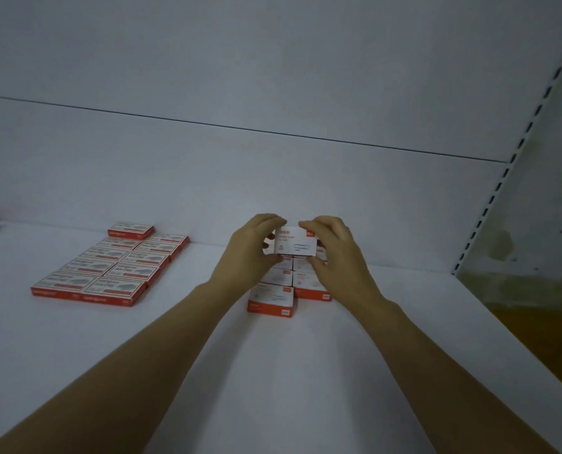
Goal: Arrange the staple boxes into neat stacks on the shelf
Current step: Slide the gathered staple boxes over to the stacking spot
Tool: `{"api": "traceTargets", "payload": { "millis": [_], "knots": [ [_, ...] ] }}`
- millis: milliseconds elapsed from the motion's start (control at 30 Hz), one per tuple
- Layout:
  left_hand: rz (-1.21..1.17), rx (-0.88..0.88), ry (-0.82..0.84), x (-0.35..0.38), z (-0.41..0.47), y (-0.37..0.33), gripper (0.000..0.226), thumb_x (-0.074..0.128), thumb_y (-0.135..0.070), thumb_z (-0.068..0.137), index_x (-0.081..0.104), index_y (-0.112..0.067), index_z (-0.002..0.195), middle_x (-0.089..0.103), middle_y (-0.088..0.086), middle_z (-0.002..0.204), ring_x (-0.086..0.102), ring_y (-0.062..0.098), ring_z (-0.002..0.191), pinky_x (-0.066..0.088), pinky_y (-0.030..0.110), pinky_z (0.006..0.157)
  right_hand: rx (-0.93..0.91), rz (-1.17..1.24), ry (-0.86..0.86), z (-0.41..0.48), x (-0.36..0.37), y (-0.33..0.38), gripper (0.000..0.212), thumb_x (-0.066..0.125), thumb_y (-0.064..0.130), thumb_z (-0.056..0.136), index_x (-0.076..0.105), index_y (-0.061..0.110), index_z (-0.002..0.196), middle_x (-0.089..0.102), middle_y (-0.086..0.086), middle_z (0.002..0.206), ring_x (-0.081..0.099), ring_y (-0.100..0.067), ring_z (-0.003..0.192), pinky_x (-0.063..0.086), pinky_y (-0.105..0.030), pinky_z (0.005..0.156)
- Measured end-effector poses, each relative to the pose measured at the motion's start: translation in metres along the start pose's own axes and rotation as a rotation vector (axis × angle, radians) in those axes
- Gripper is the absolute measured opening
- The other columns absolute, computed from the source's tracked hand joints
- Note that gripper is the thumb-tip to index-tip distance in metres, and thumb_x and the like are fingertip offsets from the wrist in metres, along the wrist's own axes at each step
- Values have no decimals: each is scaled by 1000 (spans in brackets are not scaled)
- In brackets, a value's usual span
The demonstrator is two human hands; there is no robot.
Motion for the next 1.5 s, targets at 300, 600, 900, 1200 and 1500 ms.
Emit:
{"api": "traceTargets", "payload": {
  "millis": [300, 600, 900, 1200, 1500],
  "knots": [
    [-414, -237, 77, 13, -8, 18, 55, 74, -17, 78, 53, -25, 128, 61, -12, 113, 59, 4, 100, 50, 10, 75, 343, 605, 55, -11, 5, -41, 52, 67, 6, 83, 49, 19, 131, 58, 0, 129, 55, -15, 118, 51, -31, 95],
    [-775, -518, 132, 30, -15, 32, 43, 61, -49, 80, 64, -13, 105, 70, 0, 90, 66, 17, 87, 52, 29, 75, 516, 786, 96, -9, 14, -61, 56, 63, 58, 70, 68, 12, 102, 67, -2, 85, 63, -18, 83, 55, -38, 88],
    [-827, -695, 179, 39, -20, 45, 57, 64, -54, 77, 62, -3, 102, 69, 13, 88, 62, 20, 72, 50, 28, 67, 771, 967, 249, -22, 42, -61, 49, 64, 48, 81, 68, 5, 105, 68, -11, 90, 59, -15, 74, 53, -27, 75],
    [-822, -535, 288, 41, -18, 38, 48, 79, -14, 67, 63, -17, 113, 72, 0, 104, 70, 21, 94, 55, 33, 85, 509, 904, 145, -8, 10, -50, 49, 73, 12, 76, 58, 15, 123, 66, -2, 116, 62, -17, 109, 52, -32, 92],
    [-653, -373, 238, 39, -15, 23, 38, 72, -2, 78, 61, -25, 107, 68, -12, 104, 70, 3, 81, 55, 16, 68, 137, 392, 52, -5, 4, 10, 49, 73, 6, 75, 56, 32, 113, 49, 12, 113, 52, 1, 92, 45, -5, 80]
  ]
}}
Point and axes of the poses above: each hand's wrist, its own z-axis towards the middle knuckle, its own x-axis out of the palm, y = z × x, the point moved 10 cm from there along z, towards the middle knuckle
